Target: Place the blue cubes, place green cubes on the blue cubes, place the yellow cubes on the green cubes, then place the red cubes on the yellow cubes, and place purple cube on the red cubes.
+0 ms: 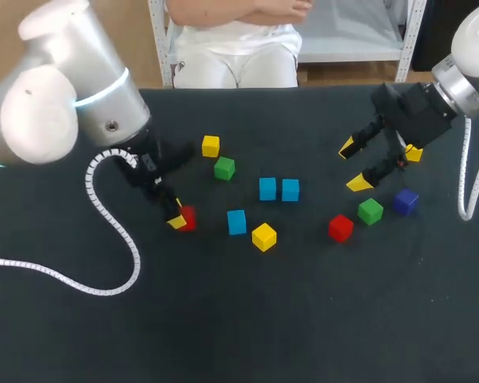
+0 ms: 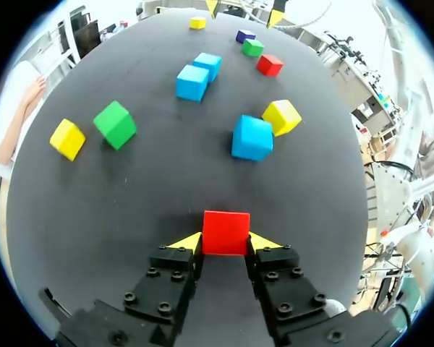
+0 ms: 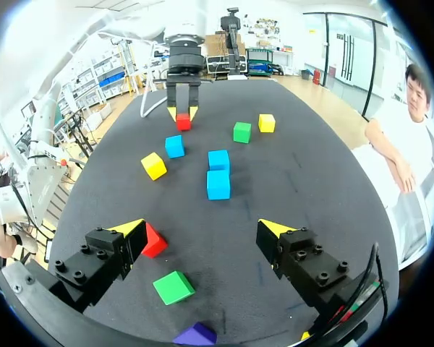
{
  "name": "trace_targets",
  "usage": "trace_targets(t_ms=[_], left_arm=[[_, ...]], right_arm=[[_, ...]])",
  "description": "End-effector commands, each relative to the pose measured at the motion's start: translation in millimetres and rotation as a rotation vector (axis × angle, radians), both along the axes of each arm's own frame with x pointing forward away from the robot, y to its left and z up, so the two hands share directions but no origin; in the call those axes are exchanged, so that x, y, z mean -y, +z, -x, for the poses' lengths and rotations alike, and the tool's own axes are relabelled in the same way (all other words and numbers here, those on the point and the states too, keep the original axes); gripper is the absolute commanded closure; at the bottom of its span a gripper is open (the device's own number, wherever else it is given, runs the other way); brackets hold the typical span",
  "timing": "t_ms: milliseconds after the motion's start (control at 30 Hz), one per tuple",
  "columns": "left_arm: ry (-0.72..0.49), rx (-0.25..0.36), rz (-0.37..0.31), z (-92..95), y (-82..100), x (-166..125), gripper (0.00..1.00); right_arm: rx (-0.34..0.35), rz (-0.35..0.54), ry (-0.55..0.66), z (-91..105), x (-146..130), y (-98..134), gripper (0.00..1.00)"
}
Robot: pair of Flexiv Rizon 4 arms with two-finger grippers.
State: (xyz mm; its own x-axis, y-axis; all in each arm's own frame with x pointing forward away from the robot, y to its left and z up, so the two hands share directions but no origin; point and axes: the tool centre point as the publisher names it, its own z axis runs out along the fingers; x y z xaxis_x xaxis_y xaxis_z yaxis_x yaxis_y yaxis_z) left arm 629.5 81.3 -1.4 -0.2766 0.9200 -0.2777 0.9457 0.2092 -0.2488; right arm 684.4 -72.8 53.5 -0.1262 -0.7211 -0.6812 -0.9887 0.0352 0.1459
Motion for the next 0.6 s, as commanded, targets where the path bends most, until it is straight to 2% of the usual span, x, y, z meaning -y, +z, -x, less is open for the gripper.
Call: trace_targets(t_ms=[33, 133, 200, 233, 267, 433, 500, 600], left_arm=[[0.027, 0.019, -0.017, 11.3, 5.5, -9, 0.95], [0.048, 0.020, -0.027, 16.3, 7.6, -13, 0.90], [0.061, 0.020, -0.028, 17.9, 8.0, -15, 0.49], [0.064, 0.020, -0.029, 18.6, 8.1, -15, 0.07], [0.067, 0.018, -0.030, 19.4, 8.3, -14, 0.00], [0.072, 0.018, -0.028, 22.7, 10.6, -10, 0.00], [0.082, 0.038, -0.003, 22.6, 18.6, -6, 0.00], [0.048, 0.074, -0.003, 17.6, 33.5, 8, 0.00]], right_arm=[[0.003, -0.001, -0.001, 1.3, 0, 0, 0.00], [0.003, -0.001, -0.001, 1.3, 0, 0, 0.00], [0.003, -0.001, -0.001, 1.3, 0, 0, 0.00], [0.003, -0.001, -0.001, 1.3, 0, 0, 0.00], [0.003, -0.001, -0.001, 1.3, 0, 0, 0.00], [0.003, -0.001, -0.001, 1.3, 0, 0, 0.00], [0.003, -0.001, -0.001, 1.3, 0, 0, 0.00], [0.003, -0.001, -0.001, 1.3, 0, 0, 0.00]])
